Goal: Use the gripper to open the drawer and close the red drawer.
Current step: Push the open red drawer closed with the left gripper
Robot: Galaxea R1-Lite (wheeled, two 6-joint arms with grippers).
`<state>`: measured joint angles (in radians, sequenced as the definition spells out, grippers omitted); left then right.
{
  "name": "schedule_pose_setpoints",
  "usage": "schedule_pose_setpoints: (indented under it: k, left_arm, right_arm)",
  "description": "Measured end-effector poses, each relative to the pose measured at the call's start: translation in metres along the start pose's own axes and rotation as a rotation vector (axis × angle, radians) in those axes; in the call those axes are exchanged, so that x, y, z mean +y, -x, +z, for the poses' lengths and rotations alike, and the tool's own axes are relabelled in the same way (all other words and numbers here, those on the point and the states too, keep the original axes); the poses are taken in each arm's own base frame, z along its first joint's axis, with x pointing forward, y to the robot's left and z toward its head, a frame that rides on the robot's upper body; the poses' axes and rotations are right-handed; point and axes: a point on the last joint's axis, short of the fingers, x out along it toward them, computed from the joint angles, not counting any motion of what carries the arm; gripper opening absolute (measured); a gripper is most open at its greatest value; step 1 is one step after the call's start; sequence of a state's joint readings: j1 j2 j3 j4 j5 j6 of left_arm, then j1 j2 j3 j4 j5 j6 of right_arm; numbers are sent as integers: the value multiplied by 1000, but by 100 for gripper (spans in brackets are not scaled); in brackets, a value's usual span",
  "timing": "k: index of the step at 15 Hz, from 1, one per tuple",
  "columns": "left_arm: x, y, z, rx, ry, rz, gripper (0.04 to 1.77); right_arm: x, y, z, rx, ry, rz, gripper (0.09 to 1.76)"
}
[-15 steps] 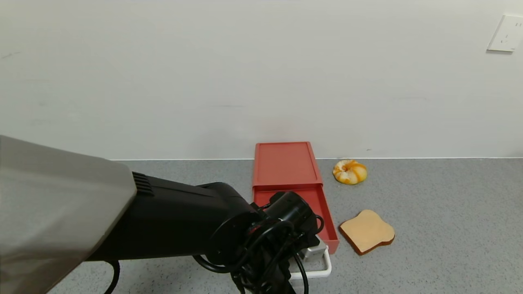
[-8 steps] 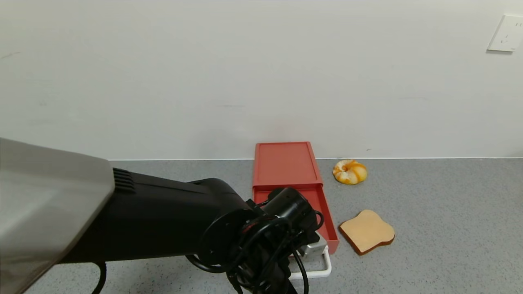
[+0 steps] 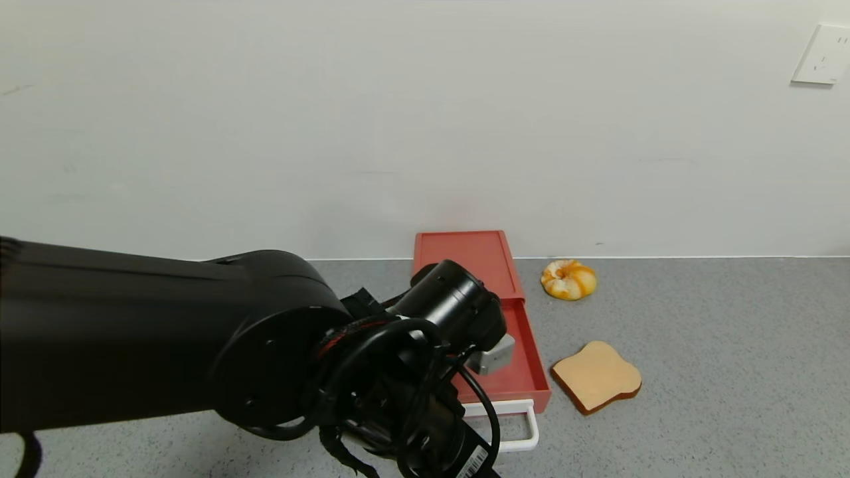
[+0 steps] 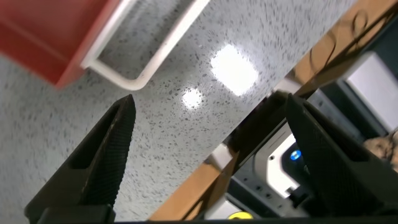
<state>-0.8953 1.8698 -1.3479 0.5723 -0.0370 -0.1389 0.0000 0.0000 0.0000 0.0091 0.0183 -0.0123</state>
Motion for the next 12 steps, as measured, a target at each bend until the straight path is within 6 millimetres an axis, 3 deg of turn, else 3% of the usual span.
schedule_pose_setpoints:
  k: [6,12]
  left_arm:
    - [4,35,-6,-99,251,69,172]
    - [17,60,-10,-174,372,115,172]
  right_arm:
    - [0,0,0,0,-1,0,174]
    - [0,0,0,0,-1,0,174]
